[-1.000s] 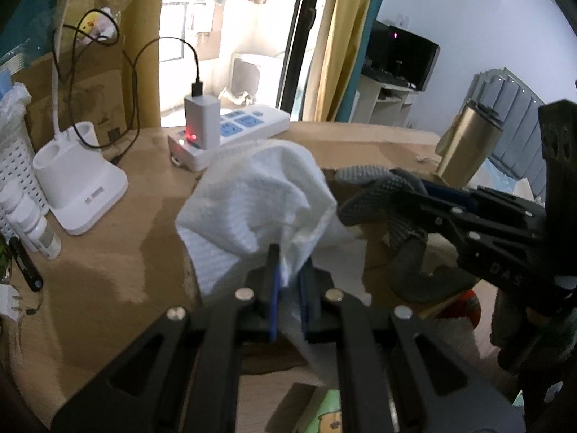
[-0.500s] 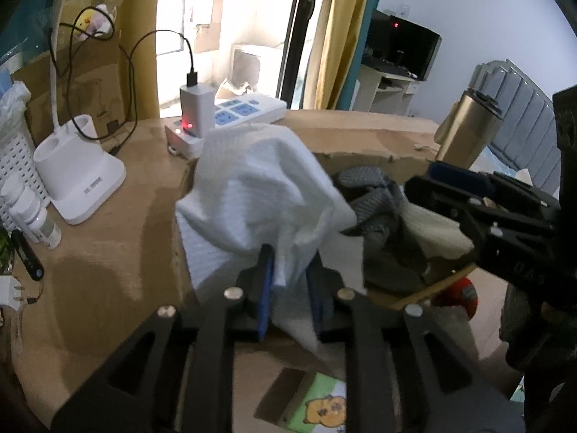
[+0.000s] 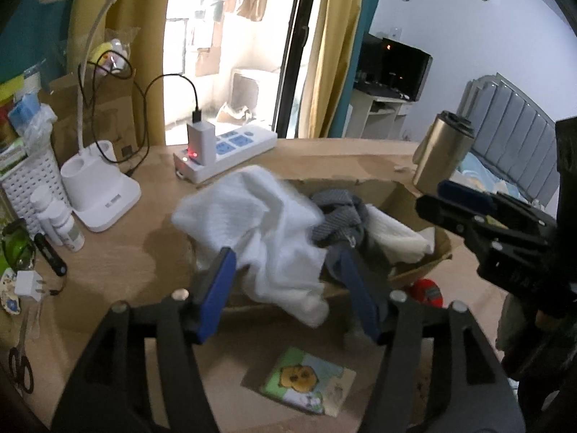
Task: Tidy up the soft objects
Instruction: 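Lower the wipe into the box with left while right releases the glove inside, then move both grippers back from the box toward the items on the desk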
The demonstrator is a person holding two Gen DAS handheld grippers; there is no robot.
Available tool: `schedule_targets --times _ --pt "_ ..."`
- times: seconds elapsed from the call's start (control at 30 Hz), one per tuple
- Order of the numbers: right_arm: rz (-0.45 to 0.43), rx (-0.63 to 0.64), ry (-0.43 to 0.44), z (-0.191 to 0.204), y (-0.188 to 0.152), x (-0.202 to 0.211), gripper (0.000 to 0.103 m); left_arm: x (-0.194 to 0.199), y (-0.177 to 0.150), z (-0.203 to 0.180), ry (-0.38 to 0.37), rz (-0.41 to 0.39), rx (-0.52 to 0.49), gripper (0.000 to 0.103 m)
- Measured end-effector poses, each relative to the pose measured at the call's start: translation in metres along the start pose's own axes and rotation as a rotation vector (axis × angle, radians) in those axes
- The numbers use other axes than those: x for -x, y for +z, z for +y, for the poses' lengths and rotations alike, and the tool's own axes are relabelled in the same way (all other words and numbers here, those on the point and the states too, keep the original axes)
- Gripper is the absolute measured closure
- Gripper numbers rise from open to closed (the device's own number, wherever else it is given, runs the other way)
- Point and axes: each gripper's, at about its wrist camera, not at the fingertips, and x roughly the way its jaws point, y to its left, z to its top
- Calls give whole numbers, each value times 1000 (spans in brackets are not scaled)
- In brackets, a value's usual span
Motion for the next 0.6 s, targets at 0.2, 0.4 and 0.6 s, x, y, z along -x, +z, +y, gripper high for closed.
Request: schedule_targets --times 0.2,0.4,0.6 --pt "-22 -5 -18 1 -8 24 52 20 -8 -8 -4 -18 -6 39" --pt "-38 -18 -39 1 -17 45 52 38 -18 -14 -15 -35 -12 37" --pt "-48 -36 -53 -1 -28 61 52 50 -25 -18 -21 -49 -10 33"
